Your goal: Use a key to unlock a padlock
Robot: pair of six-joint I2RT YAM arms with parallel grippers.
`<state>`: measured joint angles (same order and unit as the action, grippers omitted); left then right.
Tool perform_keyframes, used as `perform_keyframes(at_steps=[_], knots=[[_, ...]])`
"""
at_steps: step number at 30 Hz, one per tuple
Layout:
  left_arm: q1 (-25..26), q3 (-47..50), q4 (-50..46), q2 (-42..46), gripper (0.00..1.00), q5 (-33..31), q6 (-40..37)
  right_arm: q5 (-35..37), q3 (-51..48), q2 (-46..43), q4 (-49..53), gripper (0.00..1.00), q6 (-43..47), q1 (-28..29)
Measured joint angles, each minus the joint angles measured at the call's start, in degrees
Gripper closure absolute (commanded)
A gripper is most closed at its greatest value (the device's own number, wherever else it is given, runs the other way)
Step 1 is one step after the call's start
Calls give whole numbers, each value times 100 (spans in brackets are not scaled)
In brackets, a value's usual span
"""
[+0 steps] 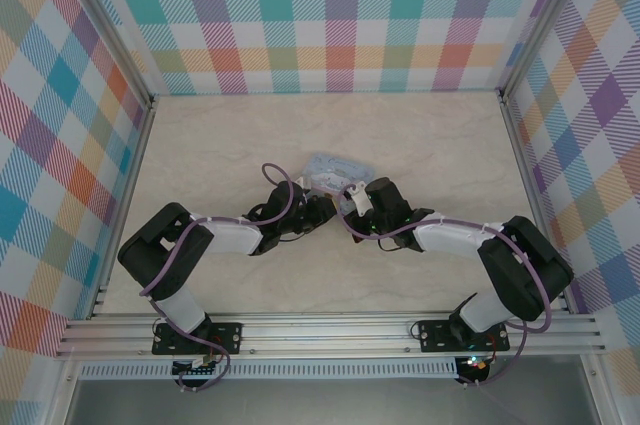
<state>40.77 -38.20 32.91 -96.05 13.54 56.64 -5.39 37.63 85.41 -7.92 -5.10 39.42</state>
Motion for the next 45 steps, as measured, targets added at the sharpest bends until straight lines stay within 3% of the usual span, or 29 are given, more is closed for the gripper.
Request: perform_keyframes(at_steps=[12, 45], knots=[[-2, 0, 2, 0, 95, 0, 63, 28, 0, 0, -63, 96, 133, 0], [-4, 0, 28, 9, 99, -105, 555, -2, -669, -275, -1421, 96, 216, -74]])
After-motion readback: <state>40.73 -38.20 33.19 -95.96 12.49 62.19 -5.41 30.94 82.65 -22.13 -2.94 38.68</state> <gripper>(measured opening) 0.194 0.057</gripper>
